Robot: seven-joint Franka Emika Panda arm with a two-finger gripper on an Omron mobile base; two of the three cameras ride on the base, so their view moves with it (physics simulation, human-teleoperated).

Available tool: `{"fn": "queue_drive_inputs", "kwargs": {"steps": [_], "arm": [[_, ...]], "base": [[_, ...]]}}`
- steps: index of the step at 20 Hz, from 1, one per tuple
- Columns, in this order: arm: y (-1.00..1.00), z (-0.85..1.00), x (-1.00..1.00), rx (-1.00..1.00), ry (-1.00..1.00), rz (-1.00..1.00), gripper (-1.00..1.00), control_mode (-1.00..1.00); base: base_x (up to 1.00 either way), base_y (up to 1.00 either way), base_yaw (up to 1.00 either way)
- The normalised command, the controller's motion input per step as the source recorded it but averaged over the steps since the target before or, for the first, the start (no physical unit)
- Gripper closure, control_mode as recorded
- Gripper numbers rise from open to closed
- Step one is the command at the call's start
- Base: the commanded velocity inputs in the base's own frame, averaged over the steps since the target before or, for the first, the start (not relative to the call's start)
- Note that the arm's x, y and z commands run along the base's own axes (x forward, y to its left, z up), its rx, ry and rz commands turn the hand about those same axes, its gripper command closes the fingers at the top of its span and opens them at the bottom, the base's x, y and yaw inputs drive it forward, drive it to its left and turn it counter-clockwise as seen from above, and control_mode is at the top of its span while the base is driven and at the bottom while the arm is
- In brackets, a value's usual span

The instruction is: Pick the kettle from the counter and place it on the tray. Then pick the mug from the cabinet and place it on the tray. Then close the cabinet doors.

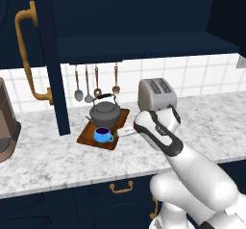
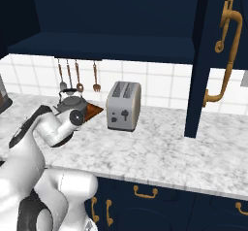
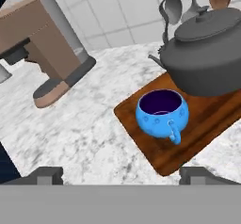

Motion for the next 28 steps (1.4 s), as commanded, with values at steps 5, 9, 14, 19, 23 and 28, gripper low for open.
{"fn": "queue_drive_inputs", "kwargs": {"steps": [5,9,14,19,23,28], "arm": [[-0.25,0.96,-0.42,-0.01,0.37,-0.23,-1.0,-1.0],[-0.1,0.38,-0.16,0.0,0.3,-0.13,-1.0,-1.0],[-0.08,0.04,-0.07,0.06,0.01,0.0,-1.0,-1.0],[-0.43,0.25,-0.47,0.1,0.0,-0.07,-1.0,-1.0],[-0.47,0.15,-0.41,0.15,-0.01,-0.12,-1.0,-1.0],[-0.53,0.13,-0.47,0.19,-0.06,-0.1,-1.0,-1.0]], "base": [[0.0,0.0,0.0],[0.0,0.0,0.0],[0.0,0.0,0.0],[0.0,0.0,0.0],[0.0,0.0,0.0],[0.0,0.0,0.0]]}}
